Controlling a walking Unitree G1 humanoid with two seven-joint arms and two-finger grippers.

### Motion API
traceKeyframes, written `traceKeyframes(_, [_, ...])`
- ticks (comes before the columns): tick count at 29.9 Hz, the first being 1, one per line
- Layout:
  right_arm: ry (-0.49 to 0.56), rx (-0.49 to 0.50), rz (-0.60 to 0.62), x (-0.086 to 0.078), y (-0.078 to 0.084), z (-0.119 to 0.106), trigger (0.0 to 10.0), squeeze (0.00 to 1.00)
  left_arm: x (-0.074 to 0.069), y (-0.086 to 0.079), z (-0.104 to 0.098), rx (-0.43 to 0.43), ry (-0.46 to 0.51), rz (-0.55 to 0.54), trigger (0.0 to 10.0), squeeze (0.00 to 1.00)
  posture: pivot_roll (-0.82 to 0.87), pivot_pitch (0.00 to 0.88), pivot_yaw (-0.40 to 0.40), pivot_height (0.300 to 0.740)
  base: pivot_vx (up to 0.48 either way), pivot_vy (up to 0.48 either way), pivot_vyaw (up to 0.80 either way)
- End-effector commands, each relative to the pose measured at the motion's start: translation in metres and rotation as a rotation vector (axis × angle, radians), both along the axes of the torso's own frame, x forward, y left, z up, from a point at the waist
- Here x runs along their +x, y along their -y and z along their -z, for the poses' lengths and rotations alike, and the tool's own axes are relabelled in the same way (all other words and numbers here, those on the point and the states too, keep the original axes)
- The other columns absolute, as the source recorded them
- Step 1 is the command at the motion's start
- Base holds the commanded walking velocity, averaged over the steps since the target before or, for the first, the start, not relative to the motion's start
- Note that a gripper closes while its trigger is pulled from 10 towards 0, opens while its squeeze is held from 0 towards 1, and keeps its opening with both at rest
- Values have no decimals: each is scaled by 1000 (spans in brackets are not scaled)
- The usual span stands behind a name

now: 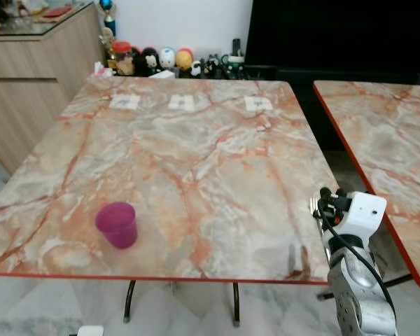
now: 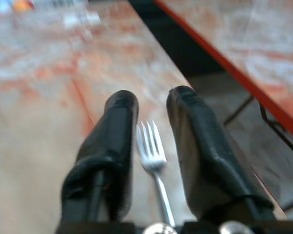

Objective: Setting the table

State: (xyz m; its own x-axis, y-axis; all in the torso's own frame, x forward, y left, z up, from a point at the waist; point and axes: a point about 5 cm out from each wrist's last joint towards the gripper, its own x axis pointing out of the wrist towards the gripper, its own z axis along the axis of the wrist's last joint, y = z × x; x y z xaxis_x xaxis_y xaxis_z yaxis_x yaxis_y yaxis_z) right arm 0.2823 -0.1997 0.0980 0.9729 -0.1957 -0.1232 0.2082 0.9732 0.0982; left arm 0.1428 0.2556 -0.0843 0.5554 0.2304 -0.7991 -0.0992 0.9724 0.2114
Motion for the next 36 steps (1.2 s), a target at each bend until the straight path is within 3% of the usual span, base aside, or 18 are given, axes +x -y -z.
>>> traceKeyframes(1, [-60,-11,-10,3,4,5,10000,1000,-5,2,3,-4,-23,3,10000,0,-26,30,-6,740,0,0,0])
traceKeyframes(7, [-134,31,-15,7,7,10,10000,976,-5,1,2,-3,-21,4,10000,0,-25,31,-3,740,0,0,0])
traceKeyframes(8, [-146,22,-30,8,6,11,10000,0,-5,1,2,-3,-21,5,10000,0,-25,31,-3,740,0,0,0])
traceKeyframes(21, [-237,102,-86,26,0,20,10000,0,-5,3,3,-5,-19,5,10000,0,-21,32,0,740,0,0,0])
traceKeyframes(30, [-230,140,-118,41,-6,20,10000,0,-6,3,3,-5,-20,2,10000,0,-14,34,3,740,0,0,0])
traceKeyframes(36, [-257,142,-117,42,-9,26,10000,0,-7,3,4,-6,-23,1,10000,0,-12,34,2,740,0,0,0])
